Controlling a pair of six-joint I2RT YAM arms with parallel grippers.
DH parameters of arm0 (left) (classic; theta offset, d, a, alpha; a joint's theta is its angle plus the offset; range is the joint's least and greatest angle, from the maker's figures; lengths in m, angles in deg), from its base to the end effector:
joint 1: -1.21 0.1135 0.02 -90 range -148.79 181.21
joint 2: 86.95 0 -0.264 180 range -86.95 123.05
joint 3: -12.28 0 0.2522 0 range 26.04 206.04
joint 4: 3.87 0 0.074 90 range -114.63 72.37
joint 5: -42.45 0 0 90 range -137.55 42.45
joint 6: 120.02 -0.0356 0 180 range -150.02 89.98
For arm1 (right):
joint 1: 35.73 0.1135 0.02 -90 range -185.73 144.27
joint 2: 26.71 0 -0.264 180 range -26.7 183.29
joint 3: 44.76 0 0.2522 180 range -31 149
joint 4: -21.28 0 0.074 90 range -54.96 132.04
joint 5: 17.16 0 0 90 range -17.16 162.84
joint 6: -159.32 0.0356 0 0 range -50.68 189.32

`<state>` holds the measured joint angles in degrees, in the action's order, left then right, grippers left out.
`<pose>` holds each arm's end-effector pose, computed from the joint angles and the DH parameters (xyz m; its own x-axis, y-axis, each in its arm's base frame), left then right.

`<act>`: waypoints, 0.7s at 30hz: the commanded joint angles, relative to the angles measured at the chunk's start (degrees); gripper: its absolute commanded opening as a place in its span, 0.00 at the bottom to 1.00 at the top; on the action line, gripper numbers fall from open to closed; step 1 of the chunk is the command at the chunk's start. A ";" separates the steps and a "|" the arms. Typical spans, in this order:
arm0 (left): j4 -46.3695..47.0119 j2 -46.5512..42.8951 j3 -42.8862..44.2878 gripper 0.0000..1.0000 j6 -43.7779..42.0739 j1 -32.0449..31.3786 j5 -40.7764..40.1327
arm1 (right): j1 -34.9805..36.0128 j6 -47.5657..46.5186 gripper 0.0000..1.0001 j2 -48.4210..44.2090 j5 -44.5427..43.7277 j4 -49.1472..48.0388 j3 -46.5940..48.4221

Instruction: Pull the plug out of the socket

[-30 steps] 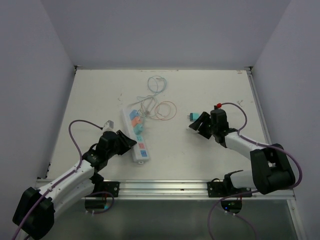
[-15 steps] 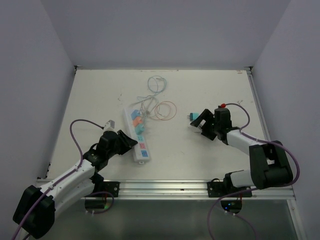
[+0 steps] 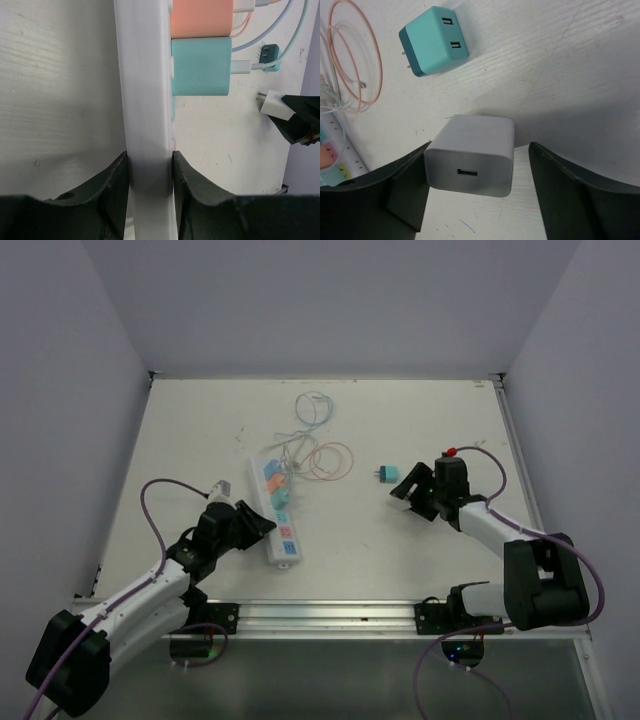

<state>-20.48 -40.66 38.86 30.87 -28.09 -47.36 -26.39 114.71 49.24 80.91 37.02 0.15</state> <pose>0.1424 -0.0800 0.1544 -0.6809 -0.6198 -0.3903 -0.2121 0.6769 -0.7049 0.2427 0.0450 0.1599 -0.6869 0.6013 -0.4081 0.3324 0.7593 0.5594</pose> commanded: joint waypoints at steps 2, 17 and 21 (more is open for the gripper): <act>-1.01 0.83 -1.31 0.00 -2.61 0.03 1.31 | -0.99 -2.58 0.68 -2.82 0.01 0.66 -0.30; -0.40 0.74 -1.83 0.00 -2.44 0.03 1.48 | -1.43 -11.72 0.20 -8.09 2.20 -0.74 -1.88; 0.21 1.09 -2.18 0.00 -2.44 0.03 1.48 | -0.39 -13.83 0.25 -8.97 1.68 -1.54 -3.91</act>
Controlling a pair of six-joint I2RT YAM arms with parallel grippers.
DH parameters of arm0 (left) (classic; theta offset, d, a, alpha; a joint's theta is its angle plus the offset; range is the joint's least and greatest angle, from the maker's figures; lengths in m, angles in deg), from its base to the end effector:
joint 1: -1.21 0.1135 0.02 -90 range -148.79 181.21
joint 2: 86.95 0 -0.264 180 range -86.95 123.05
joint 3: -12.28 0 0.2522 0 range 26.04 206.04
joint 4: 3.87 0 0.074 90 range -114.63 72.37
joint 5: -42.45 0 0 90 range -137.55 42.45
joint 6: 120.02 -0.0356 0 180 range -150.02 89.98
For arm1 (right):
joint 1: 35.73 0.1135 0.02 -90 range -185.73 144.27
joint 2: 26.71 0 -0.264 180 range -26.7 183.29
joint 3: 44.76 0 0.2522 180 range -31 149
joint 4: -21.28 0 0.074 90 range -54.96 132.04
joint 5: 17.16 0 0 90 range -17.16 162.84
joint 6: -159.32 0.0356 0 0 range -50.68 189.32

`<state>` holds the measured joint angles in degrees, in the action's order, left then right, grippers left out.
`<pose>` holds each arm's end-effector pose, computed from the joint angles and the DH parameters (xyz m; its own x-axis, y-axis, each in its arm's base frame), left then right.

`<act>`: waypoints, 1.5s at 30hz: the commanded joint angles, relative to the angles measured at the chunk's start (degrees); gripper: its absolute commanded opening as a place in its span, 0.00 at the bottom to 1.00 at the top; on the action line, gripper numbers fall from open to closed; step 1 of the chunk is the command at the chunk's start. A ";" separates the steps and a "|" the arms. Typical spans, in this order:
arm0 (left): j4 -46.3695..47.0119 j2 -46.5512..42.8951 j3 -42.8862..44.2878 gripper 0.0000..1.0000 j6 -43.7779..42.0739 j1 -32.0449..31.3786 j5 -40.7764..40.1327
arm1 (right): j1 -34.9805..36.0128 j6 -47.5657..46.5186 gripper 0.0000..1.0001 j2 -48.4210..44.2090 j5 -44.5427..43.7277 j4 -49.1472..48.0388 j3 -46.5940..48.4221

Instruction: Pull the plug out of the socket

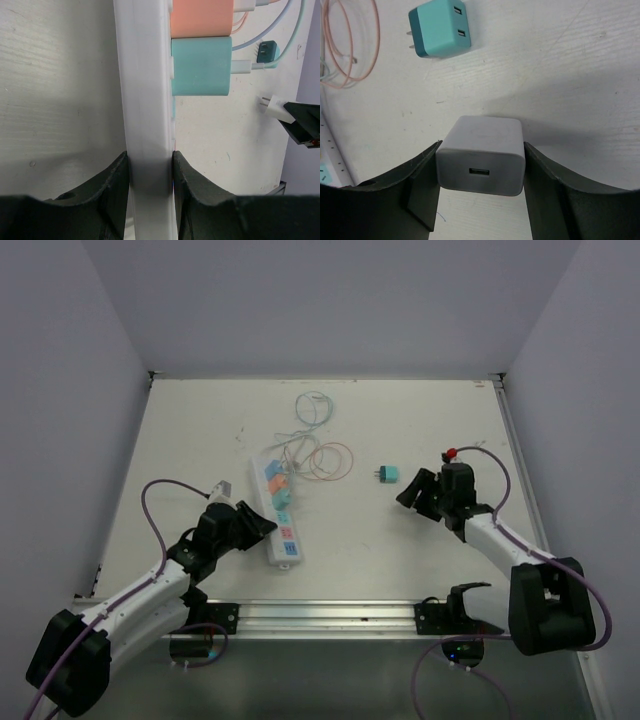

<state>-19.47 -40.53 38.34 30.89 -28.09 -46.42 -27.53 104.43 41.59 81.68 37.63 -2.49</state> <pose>0.1419 -0.0805 0.1526 -0.6887 -0.6154 -0.3834 -0.2028 0.6712 -0.7130 0.2265 0.0382 0.1745 -0.6914 0.4745 -0.5447 0.1765 0.8421 0.5096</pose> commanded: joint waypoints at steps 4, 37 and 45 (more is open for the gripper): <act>-0.09 1.31 -1.75 0.00 -2.37 0.03 0.72 | 4.09 -5.22 0.27 -1.49 -2.94 -1.98 -2.41; -0.88 -0.62 -2.19 0.00 -2.37 0.03 1.16 | 24.06 -7.69 0.59 21.00 -32.22 11.47 16.21; -1.14 -0.62 -2.01 0.00 -2.54 0.03 1.77 | 18.78 -8.75 0.92 17.51 -26.08 13.05 21.32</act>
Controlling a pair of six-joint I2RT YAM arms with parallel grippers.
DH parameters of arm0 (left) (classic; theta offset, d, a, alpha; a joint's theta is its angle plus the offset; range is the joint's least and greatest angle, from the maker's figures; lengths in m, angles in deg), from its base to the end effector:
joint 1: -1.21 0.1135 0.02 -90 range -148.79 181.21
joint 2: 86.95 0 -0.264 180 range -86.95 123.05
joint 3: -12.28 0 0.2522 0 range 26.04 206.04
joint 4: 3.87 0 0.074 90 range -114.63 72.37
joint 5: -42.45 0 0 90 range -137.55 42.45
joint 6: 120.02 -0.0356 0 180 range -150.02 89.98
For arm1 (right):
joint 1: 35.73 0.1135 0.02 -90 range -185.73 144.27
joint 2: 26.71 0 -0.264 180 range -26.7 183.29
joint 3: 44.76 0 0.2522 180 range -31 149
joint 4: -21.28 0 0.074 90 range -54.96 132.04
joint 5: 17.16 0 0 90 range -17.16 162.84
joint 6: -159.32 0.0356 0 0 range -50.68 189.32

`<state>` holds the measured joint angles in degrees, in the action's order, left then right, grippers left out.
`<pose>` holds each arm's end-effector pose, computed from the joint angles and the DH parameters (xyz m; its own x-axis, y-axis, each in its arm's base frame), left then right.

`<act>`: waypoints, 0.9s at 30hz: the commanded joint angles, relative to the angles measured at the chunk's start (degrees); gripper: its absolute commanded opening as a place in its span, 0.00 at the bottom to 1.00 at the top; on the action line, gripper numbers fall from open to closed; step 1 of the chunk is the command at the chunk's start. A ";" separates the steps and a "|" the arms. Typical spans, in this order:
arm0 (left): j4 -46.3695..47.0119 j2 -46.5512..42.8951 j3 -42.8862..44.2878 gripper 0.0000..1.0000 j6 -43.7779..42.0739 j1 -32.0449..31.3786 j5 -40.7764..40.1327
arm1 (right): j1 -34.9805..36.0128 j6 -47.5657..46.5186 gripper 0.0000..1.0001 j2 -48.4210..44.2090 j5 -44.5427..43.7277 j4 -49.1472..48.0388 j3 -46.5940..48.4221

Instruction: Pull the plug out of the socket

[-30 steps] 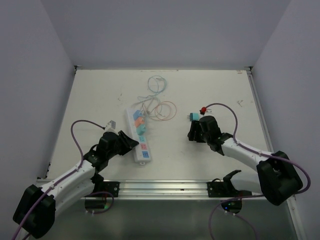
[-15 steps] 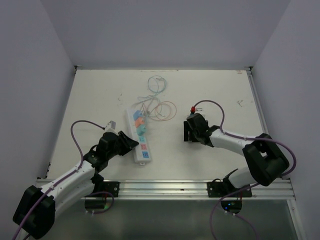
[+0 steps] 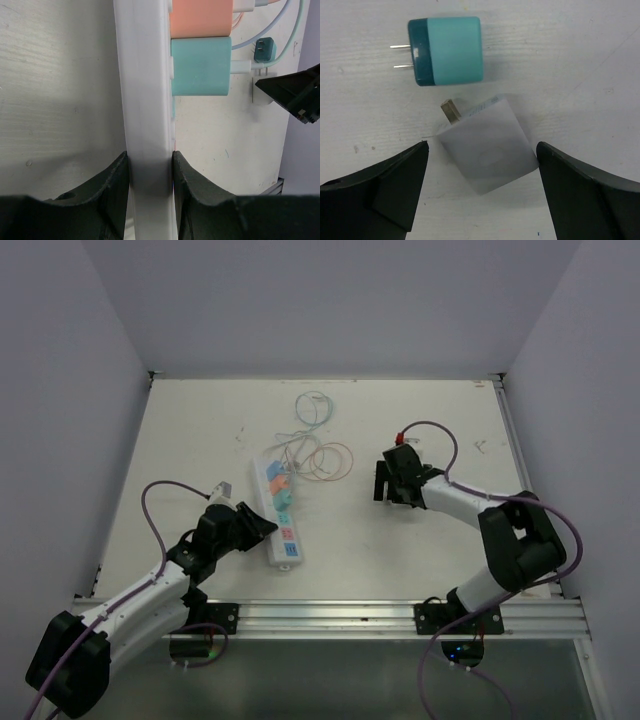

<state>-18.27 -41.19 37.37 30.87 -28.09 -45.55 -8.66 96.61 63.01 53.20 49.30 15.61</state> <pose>0.1402 -0.0801 0.1507 -0.6928 -0.6124 -0.3806 -0.1877 0.6629 -0.7248 0.2695 0.1243 0.1633 -0.7890 0.0817 -0.6090 0.1063 0.9943 -0.0043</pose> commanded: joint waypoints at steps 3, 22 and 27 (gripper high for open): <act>-2.08 0.38 -1.14 0.00 -2.61 0.03 0.99 | 0.70 1.35 0.95 -8.48 8.20 0.77 3.14; -1.29 1.79 -0.96 0.00 -2.61 0.03 2.04 | 18.97 18.68 0.86 -2.80 23.95 -19.18 6.91; -1.73 1.44 -1.05 0.00 -2.52 0.03 1.96 | 21.36 19.73 0.80 2.82 23.42 -20.68 10.51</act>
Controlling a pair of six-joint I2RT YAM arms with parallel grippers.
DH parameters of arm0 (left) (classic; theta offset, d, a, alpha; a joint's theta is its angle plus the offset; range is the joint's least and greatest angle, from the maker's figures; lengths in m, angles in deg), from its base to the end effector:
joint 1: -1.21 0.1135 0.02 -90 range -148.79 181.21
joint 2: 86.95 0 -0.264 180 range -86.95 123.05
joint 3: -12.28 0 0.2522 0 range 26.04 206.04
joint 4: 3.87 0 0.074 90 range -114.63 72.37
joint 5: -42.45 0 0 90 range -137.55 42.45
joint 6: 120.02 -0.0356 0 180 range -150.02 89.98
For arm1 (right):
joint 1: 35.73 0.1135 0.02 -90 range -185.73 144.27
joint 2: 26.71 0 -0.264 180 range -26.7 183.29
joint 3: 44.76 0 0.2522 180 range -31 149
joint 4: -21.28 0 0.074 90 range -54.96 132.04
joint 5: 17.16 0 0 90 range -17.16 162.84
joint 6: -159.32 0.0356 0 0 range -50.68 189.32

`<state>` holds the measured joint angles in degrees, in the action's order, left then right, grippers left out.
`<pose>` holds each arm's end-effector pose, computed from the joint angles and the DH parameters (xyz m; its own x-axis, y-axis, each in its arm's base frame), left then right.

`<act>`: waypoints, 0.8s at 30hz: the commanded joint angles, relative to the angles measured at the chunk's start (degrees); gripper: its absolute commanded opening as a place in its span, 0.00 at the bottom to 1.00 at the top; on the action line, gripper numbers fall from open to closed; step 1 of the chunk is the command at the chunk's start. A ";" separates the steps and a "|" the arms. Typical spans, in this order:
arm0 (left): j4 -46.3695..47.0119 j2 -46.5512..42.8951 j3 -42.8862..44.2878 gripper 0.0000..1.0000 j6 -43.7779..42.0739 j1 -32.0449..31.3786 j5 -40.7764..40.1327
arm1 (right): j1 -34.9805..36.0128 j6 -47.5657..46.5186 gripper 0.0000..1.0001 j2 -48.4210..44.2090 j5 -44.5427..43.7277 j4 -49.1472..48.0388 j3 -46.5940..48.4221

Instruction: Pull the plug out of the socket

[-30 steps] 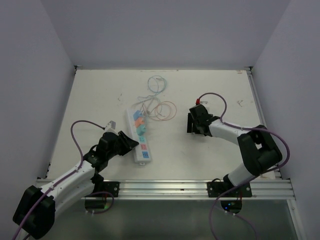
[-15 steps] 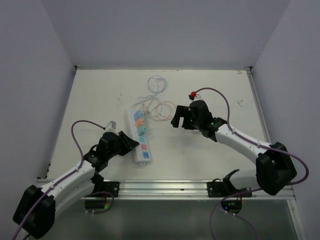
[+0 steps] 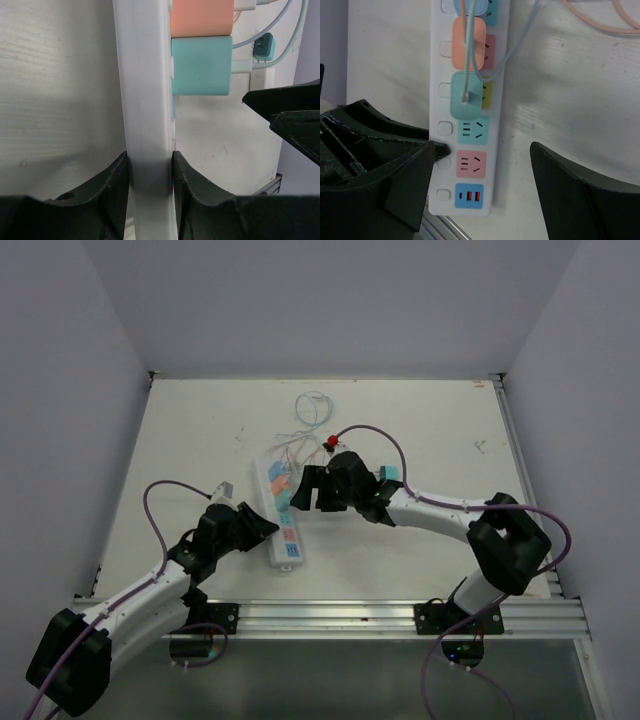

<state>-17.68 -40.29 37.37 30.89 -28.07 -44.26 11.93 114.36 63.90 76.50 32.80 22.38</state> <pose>0.1409 -0.0813 0.1494 -0.7079 -0.6033 -0.3674 -0.1841 0.6597 -0.7286 0.2299 0.2557 0.2142 -0.8198 0.1488 -0.5530 -0.2728 0.7476 0.6056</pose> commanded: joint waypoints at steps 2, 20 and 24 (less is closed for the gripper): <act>-2.32 0.63 -0.96 0.00 -2.54 0.01 0.66 | 1.30 2.42 0.79 3.34 0.20 -4.79 4.53; -1.70 1.33 -0.87 0.02 -2.72 0.01 0.93 | 2.00 2.07 0.37 15.21 3.46 -6.20 12.01; -2.40 0.72 -0.35 0.19 -3.68 0.01 0.84 | 2.00 1.81 0.12 14.69 4.33 -7.07 10.08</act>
<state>-17.31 -39.88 37.37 30.87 -28.07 -43.76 13.72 116.65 78.94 79.54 28.71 32.48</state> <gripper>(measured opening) 0.392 0.251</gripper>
